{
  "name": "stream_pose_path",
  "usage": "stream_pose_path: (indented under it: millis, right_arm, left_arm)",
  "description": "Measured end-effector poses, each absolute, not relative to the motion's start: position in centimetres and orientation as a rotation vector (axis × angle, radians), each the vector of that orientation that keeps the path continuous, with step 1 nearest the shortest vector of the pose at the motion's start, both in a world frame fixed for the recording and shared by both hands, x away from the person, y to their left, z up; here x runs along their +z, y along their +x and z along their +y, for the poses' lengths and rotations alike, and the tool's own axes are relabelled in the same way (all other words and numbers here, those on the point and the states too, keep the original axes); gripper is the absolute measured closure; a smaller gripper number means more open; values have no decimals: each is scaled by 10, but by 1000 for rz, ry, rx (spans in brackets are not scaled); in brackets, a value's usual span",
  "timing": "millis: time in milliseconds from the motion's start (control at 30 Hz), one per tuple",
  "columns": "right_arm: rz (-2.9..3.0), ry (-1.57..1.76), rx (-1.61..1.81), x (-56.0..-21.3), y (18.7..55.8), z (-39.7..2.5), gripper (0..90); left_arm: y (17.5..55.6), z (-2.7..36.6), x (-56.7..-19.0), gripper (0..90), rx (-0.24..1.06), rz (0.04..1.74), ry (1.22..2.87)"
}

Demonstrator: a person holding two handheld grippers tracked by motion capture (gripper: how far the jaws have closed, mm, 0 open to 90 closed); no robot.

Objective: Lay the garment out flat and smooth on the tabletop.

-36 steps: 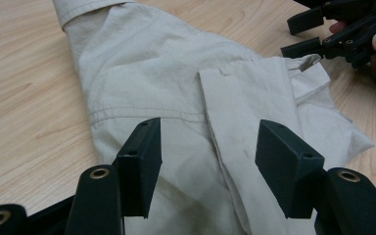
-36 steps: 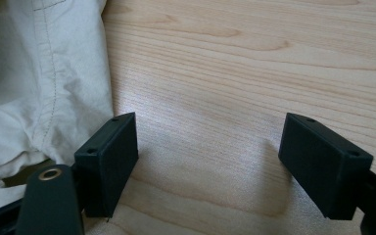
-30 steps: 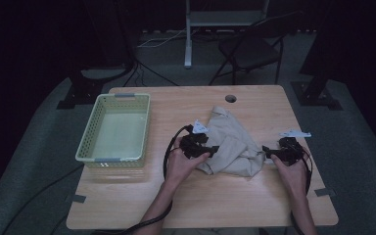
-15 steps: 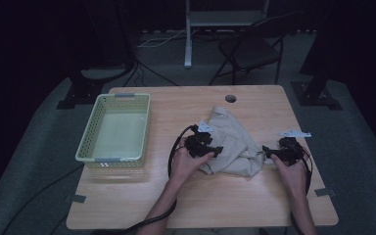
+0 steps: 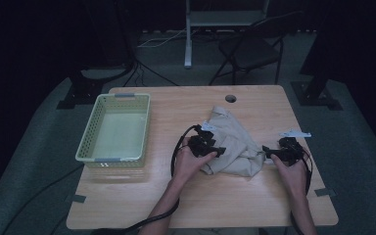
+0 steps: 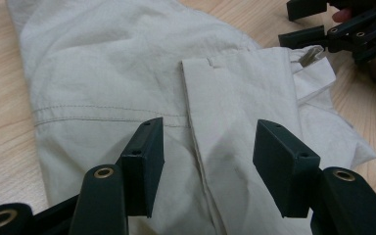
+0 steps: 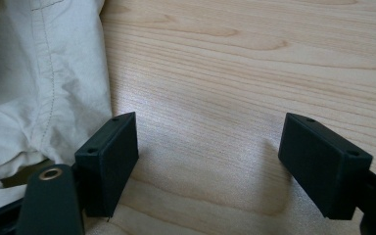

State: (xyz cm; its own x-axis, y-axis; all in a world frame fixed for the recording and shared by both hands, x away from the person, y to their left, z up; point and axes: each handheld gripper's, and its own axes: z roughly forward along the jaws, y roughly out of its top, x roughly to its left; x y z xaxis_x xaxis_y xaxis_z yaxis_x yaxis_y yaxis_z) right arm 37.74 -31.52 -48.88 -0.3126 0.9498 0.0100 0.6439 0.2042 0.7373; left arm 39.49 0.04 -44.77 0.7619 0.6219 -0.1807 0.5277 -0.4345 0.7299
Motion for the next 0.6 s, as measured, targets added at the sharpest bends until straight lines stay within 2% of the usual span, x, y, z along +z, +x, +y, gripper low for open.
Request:
stream_pose_path:
  millis: [500, 600]
  right_arm:
    - [2034, 1479, 904, -489, 377, -315, 217]
    - [2034, 1480, 904, -489, 377, -315, 218]
  left_arm:
    - [396, -10, -457, 462, 89, 866, 2152]
    - [395, -12, -458, 497, 76, 860, 2154]
